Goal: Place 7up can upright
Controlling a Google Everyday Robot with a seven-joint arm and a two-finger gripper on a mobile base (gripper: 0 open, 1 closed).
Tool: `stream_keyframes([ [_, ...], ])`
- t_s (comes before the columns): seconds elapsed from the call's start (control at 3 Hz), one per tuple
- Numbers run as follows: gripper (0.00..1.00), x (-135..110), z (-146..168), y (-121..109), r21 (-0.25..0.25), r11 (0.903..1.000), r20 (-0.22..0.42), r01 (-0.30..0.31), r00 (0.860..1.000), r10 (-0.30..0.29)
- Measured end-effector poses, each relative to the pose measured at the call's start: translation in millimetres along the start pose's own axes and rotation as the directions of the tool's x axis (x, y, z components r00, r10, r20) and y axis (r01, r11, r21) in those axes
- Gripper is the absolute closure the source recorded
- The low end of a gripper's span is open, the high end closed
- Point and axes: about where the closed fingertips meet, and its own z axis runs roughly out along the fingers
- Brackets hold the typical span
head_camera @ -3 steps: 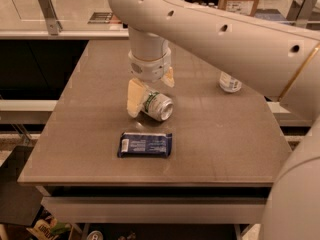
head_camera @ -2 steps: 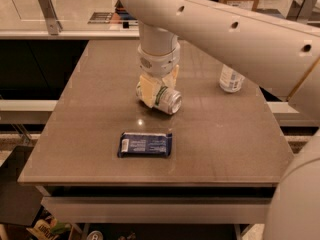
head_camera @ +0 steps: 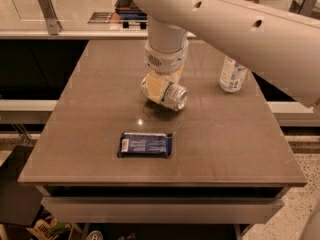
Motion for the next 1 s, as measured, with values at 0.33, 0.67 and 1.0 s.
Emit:
stream_keyframes([
  [0.33,1.00,-1.2,-16.6,0.5,-0.061,0.9975,0.115,0.036,0.993,-0.029],
  [0.67,1.00,-5.8,-42.0,-4.2,-0.151,0.9844,0.304,0.090,0.952,-0.041],
  [1.0,1.00,-8.3,-47.9,-12.9,-0.262,0.9477,0.515,0.182,0.857,-0.022],
])
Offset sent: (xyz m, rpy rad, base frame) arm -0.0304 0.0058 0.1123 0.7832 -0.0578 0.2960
